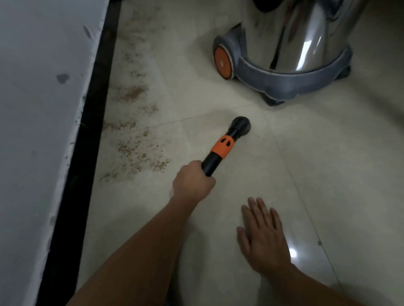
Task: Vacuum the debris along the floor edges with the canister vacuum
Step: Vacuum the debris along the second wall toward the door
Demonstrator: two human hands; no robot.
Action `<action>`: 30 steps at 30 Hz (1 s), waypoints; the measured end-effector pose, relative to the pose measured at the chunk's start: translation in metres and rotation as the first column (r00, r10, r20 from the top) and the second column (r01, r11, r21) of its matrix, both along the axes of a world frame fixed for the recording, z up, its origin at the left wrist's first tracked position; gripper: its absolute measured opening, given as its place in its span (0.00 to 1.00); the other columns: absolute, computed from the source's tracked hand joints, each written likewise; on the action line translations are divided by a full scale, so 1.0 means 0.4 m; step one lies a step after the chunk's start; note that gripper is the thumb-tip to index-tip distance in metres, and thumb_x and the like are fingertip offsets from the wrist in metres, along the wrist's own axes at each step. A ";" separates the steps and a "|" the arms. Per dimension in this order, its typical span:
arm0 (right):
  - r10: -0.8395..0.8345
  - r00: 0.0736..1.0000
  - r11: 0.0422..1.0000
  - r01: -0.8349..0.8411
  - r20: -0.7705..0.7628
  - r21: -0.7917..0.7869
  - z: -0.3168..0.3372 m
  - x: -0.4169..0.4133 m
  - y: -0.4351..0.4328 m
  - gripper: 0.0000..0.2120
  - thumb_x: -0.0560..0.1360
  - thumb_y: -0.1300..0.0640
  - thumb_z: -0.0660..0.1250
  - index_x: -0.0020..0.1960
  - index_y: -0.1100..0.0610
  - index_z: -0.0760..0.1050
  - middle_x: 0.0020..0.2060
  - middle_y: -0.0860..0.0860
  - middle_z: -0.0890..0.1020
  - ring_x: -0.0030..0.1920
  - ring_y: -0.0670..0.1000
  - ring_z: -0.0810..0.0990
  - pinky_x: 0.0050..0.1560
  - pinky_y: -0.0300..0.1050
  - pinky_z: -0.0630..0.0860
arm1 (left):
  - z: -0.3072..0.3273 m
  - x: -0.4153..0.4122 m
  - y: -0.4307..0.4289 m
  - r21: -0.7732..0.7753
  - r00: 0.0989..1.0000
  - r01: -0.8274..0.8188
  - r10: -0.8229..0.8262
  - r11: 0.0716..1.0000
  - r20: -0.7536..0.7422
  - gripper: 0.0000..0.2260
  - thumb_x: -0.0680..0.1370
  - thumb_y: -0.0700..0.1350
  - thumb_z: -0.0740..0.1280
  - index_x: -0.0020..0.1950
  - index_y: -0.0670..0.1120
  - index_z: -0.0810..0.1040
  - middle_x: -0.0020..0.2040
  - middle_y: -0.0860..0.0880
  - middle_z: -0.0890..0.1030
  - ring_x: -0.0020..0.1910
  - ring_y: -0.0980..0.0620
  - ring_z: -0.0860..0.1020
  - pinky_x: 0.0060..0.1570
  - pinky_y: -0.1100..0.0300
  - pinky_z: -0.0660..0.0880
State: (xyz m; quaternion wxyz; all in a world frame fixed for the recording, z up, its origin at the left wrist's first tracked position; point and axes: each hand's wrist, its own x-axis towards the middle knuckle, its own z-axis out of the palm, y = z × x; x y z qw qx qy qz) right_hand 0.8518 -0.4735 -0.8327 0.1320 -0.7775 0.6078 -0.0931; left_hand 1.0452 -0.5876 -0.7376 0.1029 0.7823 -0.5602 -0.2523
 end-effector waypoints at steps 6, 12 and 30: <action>0.004 0.998 1.000 -0.005 -0.067 -0.018 -0.017 -0.018 -0.008 0.28 0.81 0.43 0.50 0.76 0.55 0.65 0.77 0.54 0.63 0.78 0.53 0.56 0.76 0.55 0.52 | -0.008 0.099 0.081 -0.005 0.996 -0.083 0.083 0.997 -0.022 0.11 0.69 0.46 0.69 0.49 0.50 0.74 0.35 0.53 0.75 0.32 0.52 0.76 0.34 0.60 0.73; 0.040 0.966 0.994 -0.011 -0.257 0.113 0.002 -0.002 -0.011 0.32 0.80 0.38 0.37 0.80 0.51 0.46 0.80 0.52 0.47 0.79 0.50 0.41 0.75 0.50 0.40 | 0.018 0.186 0.268 0.057 0.987 -0.146 0.149 0.988 -0.063 0.13 0.71 0.45 0.69 0.55 0.48 0.77 0.42 0.48 0.79 0.38 0.47 0.79 0.41 0.55 0.79; -0.019 0.993 0.964 0.050 -0.119 0.262 0.074 0.136 -0.354 0.25 0.84 0.47 0.48 0.79 0.52 0.53 0.80 0.58 0.49 0.79 0.60 0.46 0.76 0.59 0.50 | 0.083 0.313 0.499 0.203 0.950 -0.245 0.276 0.948 -0.147 0.06 0.64 0.39 0.71 0.36 0.47 0.77 0.24 0.50 0.75 0.24 0.52 0.74 0.27 0.52 0.74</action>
